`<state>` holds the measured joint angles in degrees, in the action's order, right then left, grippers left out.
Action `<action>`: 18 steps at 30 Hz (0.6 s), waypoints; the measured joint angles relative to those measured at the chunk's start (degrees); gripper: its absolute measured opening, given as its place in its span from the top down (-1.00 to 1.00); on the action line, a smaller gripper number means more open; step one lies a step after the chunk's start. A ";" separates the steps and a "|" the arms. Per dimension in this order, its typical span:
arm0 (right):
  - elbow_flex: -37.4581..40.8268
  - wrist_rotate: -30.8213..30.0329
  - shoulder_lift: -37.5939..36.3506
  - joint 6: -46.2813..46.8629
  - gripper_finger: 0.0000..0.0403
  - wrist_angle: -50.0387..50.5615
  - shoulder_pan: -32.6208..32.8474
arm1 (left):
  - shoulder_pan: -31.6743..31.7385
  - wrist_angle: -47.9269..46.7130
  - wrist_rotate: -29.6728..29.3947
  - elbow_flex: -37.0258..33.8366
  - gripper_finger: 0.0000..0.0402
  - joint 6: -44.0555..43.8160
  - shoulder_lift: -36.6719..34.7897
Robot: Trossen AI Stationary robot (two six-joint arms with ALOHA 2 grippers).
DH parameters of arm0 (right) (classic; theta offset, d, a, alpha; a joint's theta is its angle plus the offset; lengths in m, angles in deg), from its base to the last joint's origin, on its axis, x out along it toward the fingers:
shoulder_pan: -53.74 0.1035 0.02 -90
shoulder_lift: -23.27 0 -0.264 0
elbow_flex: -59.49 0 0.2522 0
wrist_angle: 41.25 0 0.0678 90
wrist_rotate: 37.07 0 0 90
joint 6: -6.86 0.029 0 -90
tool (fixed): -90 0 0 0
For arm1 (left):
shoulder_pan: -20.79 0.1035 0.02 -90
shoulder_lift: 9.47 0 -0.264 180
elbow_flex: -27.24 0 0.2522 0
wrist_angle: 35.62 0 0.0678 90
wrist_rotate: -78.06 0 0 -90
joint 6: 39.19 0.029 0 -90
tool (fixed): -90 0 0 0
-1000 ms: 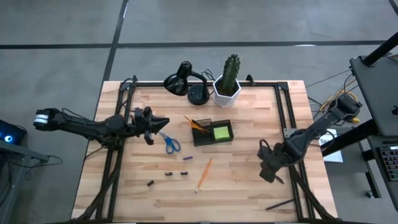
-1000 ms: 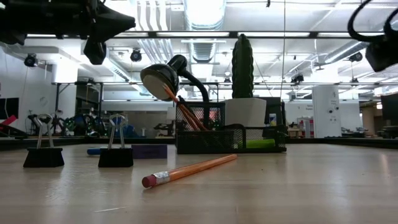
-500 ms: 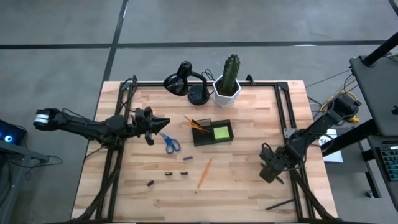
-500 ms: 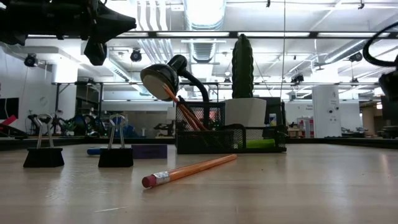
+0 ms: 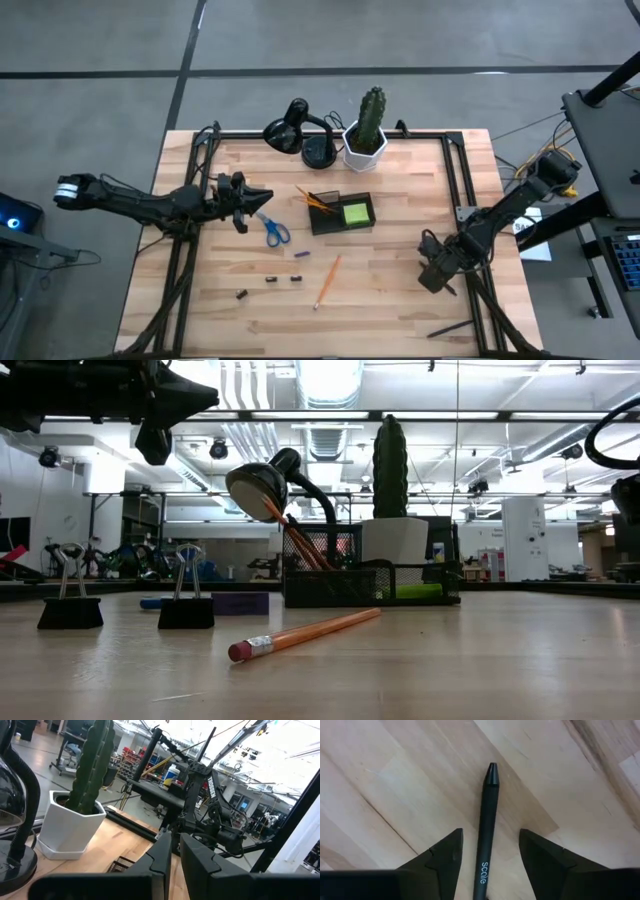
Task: Pick and place office supplies into organizer
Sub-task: Put the black pen into the desk organizer
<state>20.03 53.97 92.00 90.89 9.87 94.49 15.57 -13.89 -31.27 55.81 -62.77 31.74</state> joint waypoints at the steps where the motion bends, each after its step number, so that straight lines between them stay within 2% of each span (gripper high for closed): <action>1: 0.10 0.00 0.00 -0.01 0.10 -0.02 0.00 | 0.00 -0.02 0.00 0.00 0.88 0.00 0.00; 6: 0.31 -0.13 1.10 -0.07 0.26 0.22 0.00 | -0.01 -0.02 0.00 0.00 0.88 -0.01 0.01; 18: 0.35 -0.18 1.66 -3.85 0.82 1.46 0.00 | 0.00 -0.02 0.00 0.00 0.88 0.00 0.00</action>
<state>20.39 53.78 93.66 87.04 11.33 94.49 15.57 -13.91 -31.27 55.81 -62.77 31.74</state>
